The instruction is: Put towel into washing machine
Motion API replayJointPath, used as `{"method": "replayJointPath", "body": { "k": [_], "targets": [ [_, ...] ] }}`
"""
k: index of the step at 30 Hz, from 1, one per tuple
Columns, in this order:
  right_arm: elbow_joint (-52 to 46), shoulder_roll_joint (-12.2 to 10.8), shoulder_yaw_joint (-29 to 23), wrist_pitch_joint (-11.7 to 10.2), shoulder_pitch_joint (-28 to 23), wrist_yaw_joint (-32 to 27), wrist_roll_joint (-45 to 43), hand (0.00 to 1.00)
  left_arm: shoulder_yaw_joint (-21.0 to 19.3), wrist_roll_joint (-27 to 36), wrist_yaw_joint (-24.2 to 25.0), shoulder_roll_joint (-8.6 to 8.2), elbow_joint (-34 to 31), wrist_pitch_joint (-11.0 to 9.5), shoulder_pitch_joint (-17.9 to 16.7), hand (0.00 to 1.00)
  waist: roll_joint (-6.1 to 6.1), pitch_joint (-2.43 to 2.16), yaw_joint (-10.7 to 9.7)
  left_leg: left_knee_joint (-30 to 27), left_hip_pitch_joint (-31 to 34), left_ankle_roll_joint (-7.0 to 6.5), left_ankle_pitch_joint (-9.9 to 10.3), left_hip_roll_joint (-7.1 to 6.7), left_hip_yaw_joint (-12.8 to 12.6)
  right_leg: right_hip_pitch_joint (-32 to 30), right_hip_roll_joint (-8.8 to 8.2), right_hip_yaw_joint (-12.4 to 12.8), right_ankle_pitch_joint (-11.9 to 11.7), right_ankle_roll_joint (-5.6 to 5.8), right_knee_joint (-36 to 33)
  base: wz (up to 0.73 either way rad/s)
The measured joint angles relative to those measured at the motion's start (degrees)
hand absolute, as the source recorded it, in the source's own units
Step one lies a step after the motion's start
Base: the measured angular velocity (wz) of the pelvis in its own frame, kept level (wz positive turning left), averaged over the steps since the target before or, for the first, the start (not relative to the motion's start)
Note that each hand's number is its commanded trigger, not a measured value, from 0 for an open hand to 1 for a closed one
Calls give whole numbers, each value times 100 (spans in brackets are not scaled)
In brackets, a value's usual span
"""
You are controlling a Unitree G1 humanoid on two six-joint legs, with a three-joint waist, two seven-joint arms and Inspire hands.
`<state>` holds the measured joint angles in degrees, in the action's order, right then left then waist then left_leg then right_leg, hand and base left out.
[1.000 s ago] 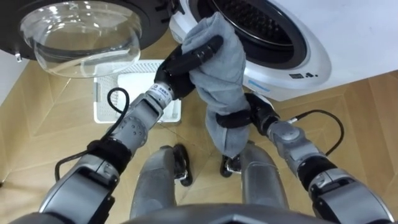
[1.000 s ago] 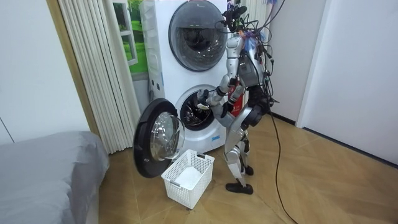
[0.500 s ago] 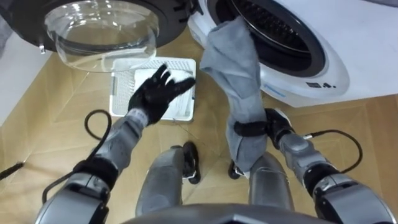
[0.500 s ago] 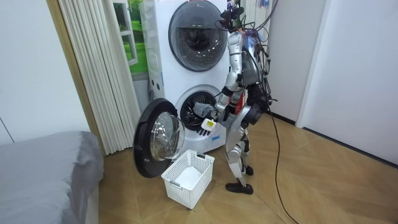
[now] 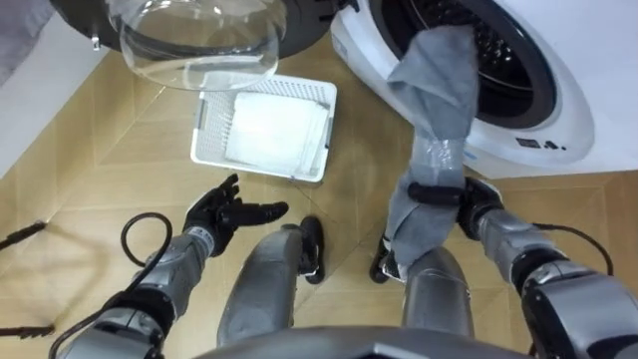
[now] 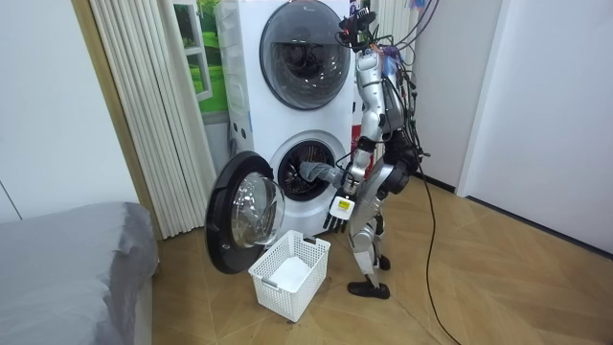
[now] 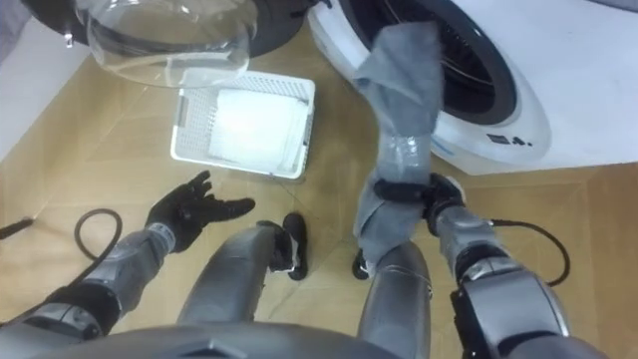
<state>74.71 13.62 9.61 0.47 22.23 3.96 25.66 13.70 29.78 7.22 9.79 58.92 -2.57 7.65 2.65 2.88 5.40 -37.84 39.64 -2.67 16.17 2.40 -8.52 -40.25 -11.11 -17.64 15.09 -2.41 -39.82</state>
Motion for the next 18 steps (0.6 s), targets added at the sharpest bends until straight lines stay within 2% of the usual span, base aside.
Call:
{"method": "replayJointPath", "body": {
  "k": [5, 9, 12, 15, 18],
  "targets": [
    [225, 152, -218, 196, 146, 192, 661, 100, -35, -50, -32, 33, 73, 78, -41, 0, -43, 25, -1, 4, 8, 0, 0, -9, 34, -11, -11, -4, 1, 1, -6, 1],
    [345, 416, -350, 436, 291, 376, 1259, 100, -46, -53, -33, 52, 52, 103, -42, 0, -115, 32, 11, 11, 85, -6, -4, -25, -6, -120, -37, 24, 13, 5, -41, 0],
    [331, 629, -351, 573, 397, 499, 1716, 100, -46, -56, -41, 104, -63, 178, -53, 0, -210, 27, 76, -72, 212, -10, -7, -17, -24, -265, -61, 31, 22, -11, -123, 0],
    [331, 714, -423, 722, 671, 500, 1824, 100, -46, -50, -43, 141, -107, 181, -78, 0, -289, 33, 113, -168, 266, -12, -9, -22, -77, -345, -86, 87, 25, -14, -258, -2],
    [257, 866, -666, 892, 931, 551, 2632, 100, -141, -16, -54, 276, -208, 172, -210, 0, -412, 27, 114, -208, 269, -28, -17, -103, -60, -381, -95, 132, 36, -9, -306, 0]
  ]
}}
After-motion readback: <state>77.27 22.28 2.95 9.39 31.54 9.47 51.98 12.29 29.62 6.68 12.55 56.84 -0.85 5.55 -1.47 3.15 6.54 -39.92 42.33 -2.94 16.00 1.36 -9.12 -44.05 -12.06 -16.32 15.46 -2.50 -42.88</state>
